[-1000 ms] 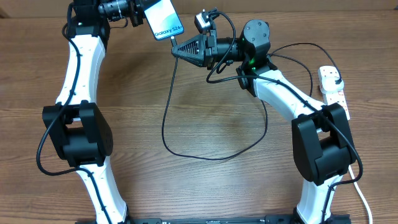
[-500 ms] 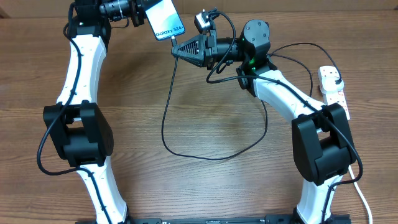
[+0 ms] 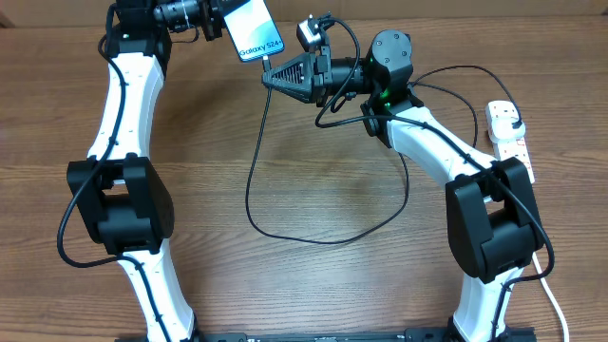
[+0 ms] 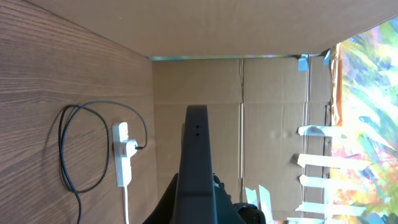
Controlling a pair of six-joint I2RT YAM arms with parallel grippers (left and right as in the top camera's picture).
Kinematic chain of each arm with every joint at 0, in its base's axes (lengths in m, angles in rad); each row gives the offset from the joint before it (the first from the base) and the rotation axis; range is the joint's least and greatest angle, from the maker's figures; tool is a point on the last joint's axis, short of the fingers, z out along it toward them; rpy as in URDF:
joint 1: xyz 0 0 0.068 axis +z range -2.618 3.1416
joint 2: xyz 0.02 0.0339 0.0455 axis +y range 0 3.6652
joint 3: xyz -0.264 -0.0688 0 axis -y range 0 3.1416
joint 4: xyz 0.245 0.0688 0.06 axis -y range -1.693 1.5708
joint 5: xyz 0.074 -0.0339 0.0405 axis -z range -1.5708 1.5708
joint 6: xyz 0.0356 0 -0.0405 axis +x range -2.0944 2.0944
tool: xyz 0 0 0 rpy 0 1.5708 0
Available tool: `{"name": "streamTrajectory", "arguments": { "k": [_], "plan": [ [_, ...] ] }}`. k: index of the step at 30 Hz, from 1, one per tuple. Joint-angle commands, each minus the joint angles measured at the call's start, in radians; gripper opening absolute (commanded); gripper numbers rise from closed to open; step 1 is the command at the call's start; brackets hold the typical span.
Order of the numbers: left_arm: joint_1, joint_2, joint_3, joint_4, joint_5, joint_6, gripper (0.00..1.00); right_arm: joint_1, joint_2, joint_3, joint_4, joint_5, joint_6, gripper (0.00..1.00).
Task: Plug charger to phone and switch on socket
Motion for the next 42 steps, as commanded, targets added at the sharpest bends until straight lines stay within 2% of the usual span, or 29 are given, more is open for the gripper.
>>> {"name": "streamTrajectory", "arguments": {
  "k": [1,42],
  "plan": [
    [-0.019,0.000,0.021,0.007,0.037,0.023,0.04,0.001,0.006,0.017,0.005,0.028,-0.003,0.04],
    [-0.003,0.000,0.021,0.007,0.008,0.023,0.04,0.003,0.006,0.017,-0.018,0.010,-0.003,0.04]
  ]
}}
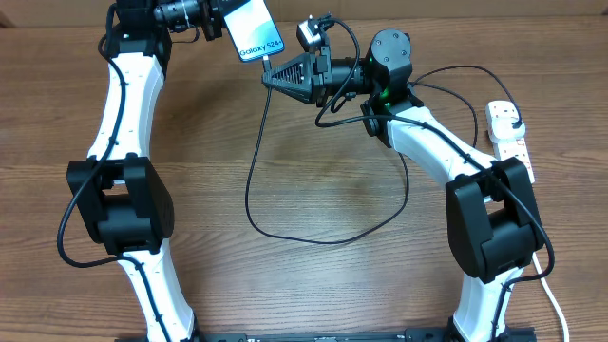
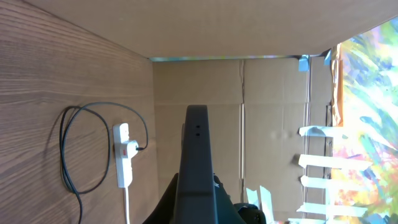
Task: Plug charger to phone and switch on socket
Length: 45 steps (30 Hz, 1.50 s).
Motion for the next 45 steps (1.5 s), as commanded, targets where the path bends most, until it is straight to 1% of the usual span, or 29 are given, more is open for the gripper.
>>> {"name": "streamTrajectory", "arguments": {
  "k": [1,17,39,45],
  "plan": [
    [-0.003,0.000,0.021,0.007,0.013,0.019,0.04,0.003,0.006,0.017,-0.003,0.009,-0.003,0.04],
    [0.010,0.000,0.021,0.007,-0.019,0.020,0.04,0.003,0.006,0.017,-0.003,-0.002,-0.003,0.04],
    [0.007,0.000,0.021,0.004,0.029,0.042,0.04,0.003,0.006,0.017,-0.002,0.010,-0.003,0.04],
    [0.007,0.000,0.021,0.004,0.032,-0.001,0.04,0.003,0.006,0.017,-0.002,0.013,-0.003,0.04]
  ]
}}
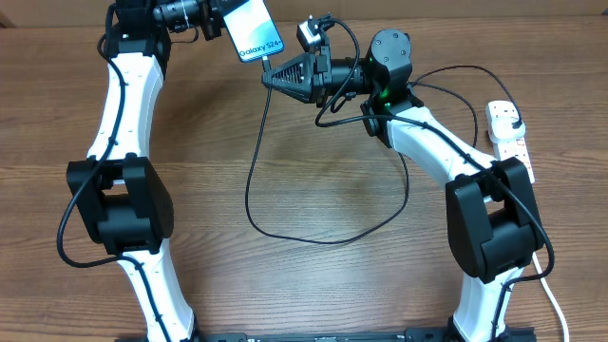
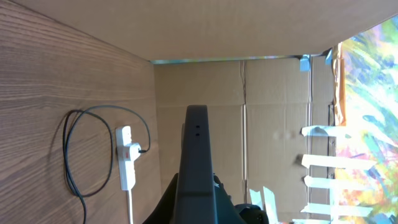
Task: Plug charger to phone and switch on socket
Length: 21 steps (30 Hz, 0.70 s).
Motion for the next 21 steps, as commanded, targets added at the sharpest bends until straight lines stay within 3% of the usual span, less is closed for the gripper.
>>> {"name": "streamTrajectory", "arguments": {
  "k": [1,21],
  "plan": [
    [0.005,0.000,0.021,0.005,0.036,-0.027,0.04,0.003,0.006,0.017,0.003,0.011,-0.003,0.04],
    [-0.005,0.000,0.021,0.009,0.066,0.013,0.04,0.003,0.006,0.017,0.003,0.013,-0.003,0.04]
  ]
}}
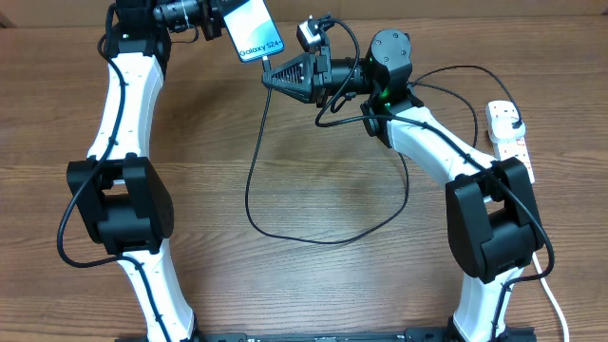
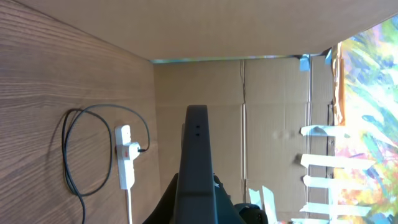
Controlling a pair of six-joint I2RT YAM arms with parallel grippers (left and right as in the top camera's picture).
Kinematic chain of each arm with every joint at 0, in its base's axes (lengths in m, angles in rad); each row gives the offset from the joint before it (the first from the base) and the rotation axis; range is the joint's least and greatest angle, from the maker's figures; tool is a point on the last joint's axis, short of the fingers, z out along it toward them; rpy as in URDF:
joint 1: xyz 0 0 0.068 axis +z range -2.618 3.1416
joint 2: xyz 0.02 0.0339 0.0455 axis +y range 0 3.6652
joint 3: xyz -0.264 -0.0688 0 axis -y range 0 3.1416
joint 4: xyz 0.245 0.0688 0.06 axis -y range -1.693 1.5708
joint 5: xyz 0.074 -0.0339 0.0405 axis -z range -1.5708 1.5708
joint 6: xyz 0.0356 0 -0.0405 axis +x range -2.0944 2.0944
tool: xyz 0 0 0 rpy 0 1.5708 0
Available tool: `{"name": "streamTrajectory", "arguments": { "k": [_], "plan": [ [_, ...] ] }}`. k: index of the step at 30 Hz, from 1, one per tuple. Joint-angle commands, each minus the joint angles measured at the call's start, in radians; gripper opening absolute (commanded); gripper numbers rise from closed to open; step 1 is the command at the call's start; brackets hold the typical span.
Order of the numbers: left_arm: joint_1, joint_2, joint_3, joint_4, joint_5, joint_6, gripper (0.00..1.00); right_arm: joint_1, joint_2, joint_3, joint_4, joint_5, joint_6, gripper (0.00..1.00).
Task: Plug charger to phone and switch on socket
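Note:
At the back of the table my left gripper (image 1: 217, 21) is shut on the phone (image 1: 253, 28), held off the table with its lit "Galaxy S24" screen up. In the left wrist view the phone (image 2: 197, 149) shows edge-on as a dark bar rising from the left gripper (image 2: 197, 208). My right gripper (image 1: 270, 76) is shut on the charger plug (image 1: 267, 64), right at the phone's lower end; whether the plug is seated cannot be told. The black cable (image 1: 256, 180) hangs from it and loops over the table to the white power strip (image 1: 508, 133).
The power strip (image 2: 126, 155) lies at the right edge of the wooden table (image 1: 313, 285), with its own white lead running off the front. The cable loop (image 2: 71, 149) lies across the table's middle. Cardboard walls stand behind the table.
In the overhead view nothing has visibly moved. The left wrist view has shifted by a few pixels, with the power strip a touch higher in the frame.
At every earlier moment my left gripper held the phone up at the back and my right gripper held the plug at its lower end. Both arms stand the same now, apart from a slight wobble in the left wrist view.

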Motion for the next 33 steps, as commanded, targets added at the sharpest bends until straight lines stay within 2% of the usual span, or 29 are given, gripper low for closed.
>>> {"name": "streamTrajectory", "arguments": {
  "k": [1,33],
  "plan": [
    [-0.005,0.000,0.021,0.008,0.071,0.021,0.05,0.002,0.006,0.017,0.002,0.014,-0.003,0.04],
    [-0.016,0.000,0.021,0.008,0.128,0.050,0.04,0.002,0.006,0.017,-0.002,0.001,0.050,0.04]
  ]
}}
